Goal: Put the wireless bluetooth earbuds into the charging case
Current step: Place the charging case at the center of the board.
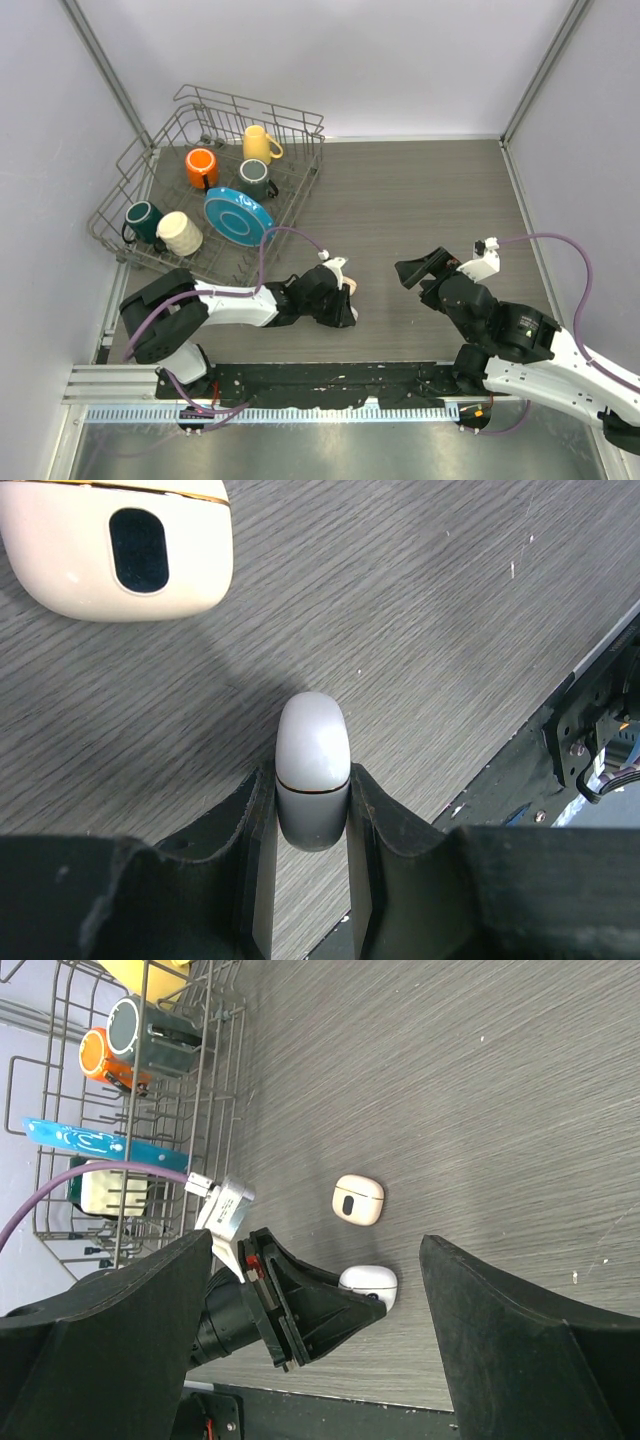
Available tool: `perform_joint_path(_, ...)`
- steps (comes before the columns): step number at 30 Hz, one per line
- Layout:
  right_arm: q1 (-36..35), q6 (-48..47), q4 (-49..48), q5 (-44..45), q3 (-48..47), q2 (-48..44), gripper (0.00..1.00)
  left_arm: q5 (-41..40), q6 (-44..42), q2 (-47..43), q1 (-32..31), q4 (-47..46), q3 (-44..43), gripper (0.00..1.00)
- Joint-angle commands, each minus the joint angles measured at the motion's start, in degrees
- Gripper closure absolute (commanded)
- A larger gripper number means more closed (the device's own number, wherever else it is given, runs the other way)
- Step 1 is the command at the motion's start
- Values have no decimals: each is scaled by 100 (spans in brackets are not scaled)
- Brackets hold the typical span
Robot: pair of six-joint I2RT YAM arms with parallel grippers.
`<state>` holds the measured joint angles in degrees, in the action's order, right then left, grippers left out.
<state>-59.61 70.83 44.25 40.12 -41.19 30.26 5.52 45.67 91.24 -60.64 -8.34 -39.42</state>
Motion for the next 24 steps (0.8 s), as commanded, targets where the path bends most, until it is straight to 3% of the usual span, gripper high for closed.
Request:
perform_joint_path(1, -6, 107, -92, 101, 41, 33, 10, -217, -67, -168, -18, 253, -4, 73)
perform_joint_path(6, -6, 142, -127, 58, 85, 50, 10, -384, -190, -282, -18, 560, -57, 71)
perform_joint_path(24, -6, 168, -136, 31, 173, 6, 10, -710, -260, -291, -27, 939, -189, 50)
